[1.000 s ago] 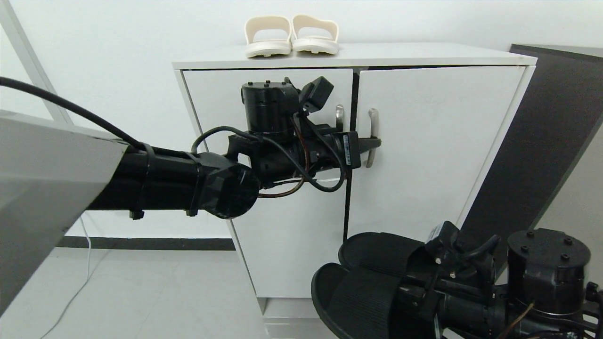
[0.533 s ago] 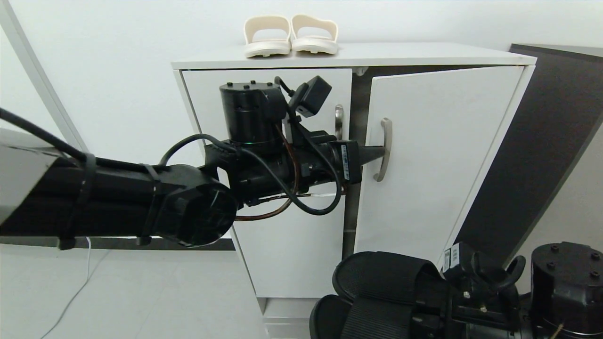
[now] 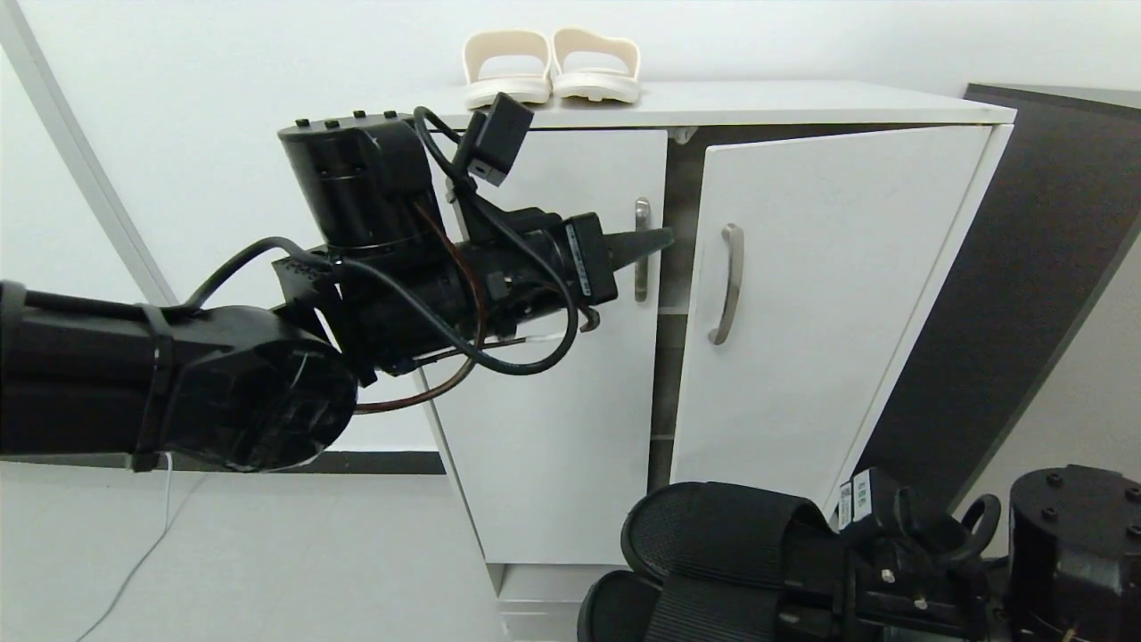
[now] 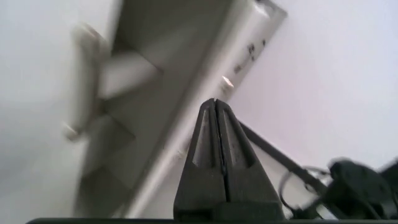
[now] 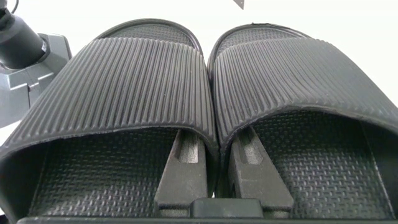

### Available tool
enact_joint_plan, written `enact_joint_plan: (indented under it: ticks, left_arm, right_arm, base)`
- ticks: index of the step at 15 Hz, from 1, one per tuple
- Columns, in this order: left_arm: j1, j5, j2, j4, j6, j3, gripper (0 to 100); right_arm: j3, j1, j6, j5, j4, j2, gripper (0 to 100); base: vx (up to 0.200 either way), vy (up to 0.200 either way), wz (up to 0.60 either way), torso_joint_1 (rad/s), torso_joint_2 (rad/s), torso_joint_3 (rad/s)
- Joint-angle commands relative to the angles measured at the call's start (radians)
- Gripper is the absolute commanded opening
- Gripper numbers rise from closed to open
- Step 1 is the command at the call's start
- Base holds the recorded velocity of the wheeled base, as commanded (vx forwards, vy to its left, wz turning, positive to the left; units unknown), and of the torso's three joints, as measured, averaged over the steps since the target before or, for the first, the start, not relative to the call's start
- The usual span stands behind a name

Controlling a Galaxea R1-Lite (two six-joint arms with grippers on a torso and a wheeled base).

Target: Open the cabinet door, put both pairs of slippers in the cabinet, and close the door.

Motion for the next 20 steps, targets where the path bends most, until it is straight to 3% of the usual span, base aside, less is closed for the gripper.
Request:
enact_joint_plan:
  ticks: [1,5,11,13,16,18,20]
  left_arm:
    - [0.026,0.0,0.074,-0.037,-0.004,-0.05,0]
    - [0.024,0.0,0.189,-0.078,-0.045,-0.162,0]
    - [0.018,-0.002,0.261,-0.069,-0.045,-0.254,0]
    - [0.005,0.0,0.272,-0.063,-0.045,-0.262,0]
    - [-0.043,0.003,0.261,-0.069,-0.042,-0.248,0]
    - [-0.104,0.006,0.229,-0.072,-0.036,-0.205,0]
    - [-0.195,0.006,0.211,-0.144,-0.031,-0.153,0]
  right_arm:
    - [0.0,0.003,-0.002,0.0,0.0,0.006,0]
    - [0.003,0.033,0.0,-0.004,0.035,-0.008,0]
    - [0.015,0.067,0.0,-0.006,0.049,-0.006,0]
    - [0.018,0.078,0.0,-0.006,0.049,-0.006,0]
    - [0.026,0.087,0.001,-0.006,0.049,-0.005,0]
    - [0.029,0.095,0.001,-0.006,0.049,-0.005,0]
    - [0.035,0.11,0.001,-0.006,0.049,-0.006,0]
  base:
    - [0.0,0.0,0.0,0.0,0.0,0.0]
    - [0.0,0.0,0.0,0.0,0.0,0.0]
    - [0.0,0.0,0.0,0.0,0.0,0.0]
    - [-0.2,0.0,0.0,0.002,0.0,0.009]
    - [-0.2,0.0,0.0,0.002,0.01,-0.002]
    - [-0.2,0.0,0.0,-0.005,0.0,0.0]
    - [-0.2,0.0,0.0,0.0,0.0,0.007]
